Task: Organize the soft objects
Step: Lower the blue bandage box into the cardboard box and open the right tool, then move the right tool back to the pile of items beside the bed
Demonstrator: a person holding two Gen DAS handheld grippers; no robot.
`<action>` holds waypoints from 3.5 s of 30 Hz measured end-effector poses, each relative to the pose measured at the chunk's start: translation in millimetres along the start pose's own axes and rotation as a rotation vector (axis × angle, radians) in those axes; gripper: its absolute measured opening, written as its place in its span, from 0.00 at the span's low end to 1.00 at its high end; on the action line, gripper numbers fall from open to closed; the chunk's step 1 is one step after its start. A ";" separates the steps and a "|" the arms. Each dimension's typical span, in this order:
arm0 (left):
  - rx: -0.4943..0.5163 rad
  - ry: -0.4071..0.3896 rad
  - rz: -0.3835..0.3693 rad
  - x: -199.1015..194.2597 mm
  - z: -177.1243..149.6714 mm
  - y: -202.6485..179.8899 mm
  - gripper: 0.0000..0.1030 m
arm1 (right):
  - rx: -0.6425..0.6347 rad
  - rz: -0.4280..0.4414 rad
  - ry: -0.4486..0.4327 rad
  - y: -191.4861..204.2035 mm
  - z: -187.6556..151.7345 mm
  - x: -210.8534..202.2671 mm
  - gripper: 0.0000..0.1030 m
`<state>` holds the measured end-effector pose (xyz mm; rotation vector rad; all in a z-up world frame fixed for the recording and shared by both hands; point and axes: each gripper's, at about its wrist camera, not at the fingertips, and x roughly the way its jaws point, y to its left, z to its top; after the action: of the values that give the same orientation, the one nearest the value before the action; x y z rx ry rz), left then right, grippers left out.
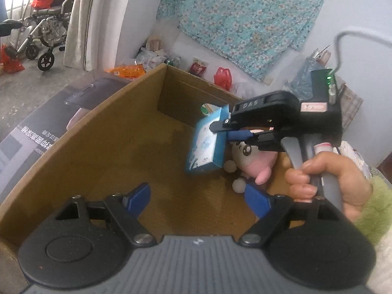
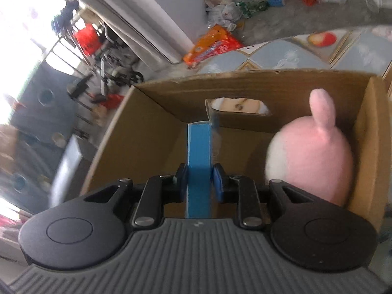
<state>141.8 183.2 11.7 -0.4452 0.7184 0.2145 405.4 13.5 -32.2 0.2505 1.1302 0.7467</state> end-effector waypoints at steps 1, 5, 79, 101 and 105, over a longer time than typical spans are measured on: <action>0.006 -0.005 0.001 -1.9 -1.4 -1.2 0.83 | -0.011 -0.014 -0.003 1.5 -1.0 -1.8 0.29; 0.035 -0.025 0.004 -9.0 -3.0 -7.8 0.84 | -0.039 -0.053 -0.038 6.3 -1.1 -12.4 0.47; 0.077 -0.154 -0.075 -88.6 -46.4 -13.9 0.95 | 0.074 0.266 -0.050 25.2 -36.1 -74.8 0.73; 0.556 -0.036 -0.494 -77.5 -149.2 -206.5 1.00 | 0.433 0.137 -0.681 -206.3 -326.6 -334.7 0.84; 0.651 -0.064 -0.501 -65.1 -163.4 -236.0 1.00 | 0.382 -0.009 -0.727 -211.1 -336.1 -348.1 0.84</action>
<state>78.0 -104.0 22.3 0.0159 0.5540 -0.4676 118.7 -429.8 -37.5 0.7705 0.5642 0.3654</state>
